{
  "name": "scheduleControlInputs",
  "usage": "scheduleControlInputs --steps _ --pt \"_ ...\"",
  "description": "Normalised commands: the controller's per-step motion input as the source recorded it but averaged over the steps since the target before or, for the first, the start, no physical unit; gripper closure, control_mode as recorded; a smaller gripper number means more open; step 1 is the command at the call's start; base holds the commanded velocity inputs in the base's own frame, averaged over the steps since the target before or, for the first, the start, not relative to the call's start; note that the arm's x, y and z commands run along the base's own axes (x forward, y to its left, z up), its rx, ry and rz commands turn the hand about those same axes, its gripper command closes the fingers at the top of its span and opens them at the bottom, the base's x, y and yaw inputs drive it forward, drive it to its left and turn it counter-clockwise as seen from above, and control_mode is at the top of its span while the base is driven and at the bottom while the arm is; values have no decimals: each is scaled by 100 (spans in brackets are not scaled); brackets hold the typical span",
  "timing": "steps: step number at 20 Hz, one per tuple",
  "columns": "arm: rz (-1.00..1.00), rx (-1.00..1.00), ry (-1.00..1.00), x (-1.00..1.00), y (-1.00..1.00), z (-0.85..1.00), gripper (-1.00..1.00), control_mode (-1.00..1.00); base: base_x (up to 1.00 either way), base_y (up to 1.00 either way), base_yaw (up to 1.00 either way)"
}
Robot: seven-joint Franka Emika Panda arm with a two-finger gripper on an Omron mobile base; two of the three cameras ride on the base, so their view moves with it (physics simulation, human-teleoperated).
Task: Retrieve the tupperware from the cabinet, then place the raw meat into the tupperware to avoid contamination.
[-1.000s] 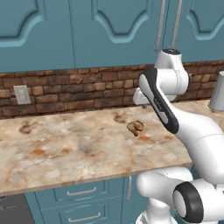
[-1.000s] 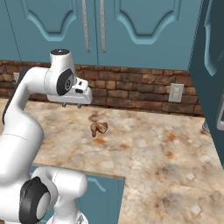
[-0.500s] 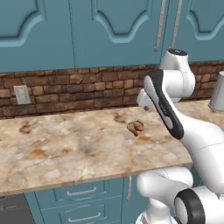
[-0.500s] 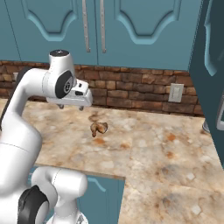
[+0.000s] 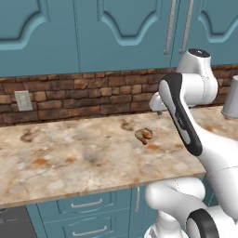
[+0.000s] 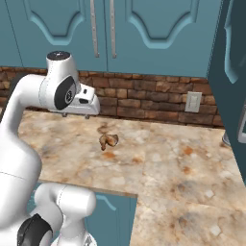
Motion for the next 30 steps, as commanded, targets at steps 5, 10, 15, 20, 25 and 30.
scheduleControlInputs --steps 5,10,15,20,25,30 --pt "0 0 -11 -17 0 36 -100 -100 0 0 0" --pt "0 0 -14 -13 0 33 -100 -100 0 0 0" --pt "0 0 -16 -8 0 36 -100 -100 0 0 0" --pt "0 0 -17 -10 0 40 -100 -100 0 0 0" --pt "0 0 -22 -13 0 37 -100 -100 0 0 0" --pt "0 0 -29 -14 0 20 -100 -100 0 0 0"
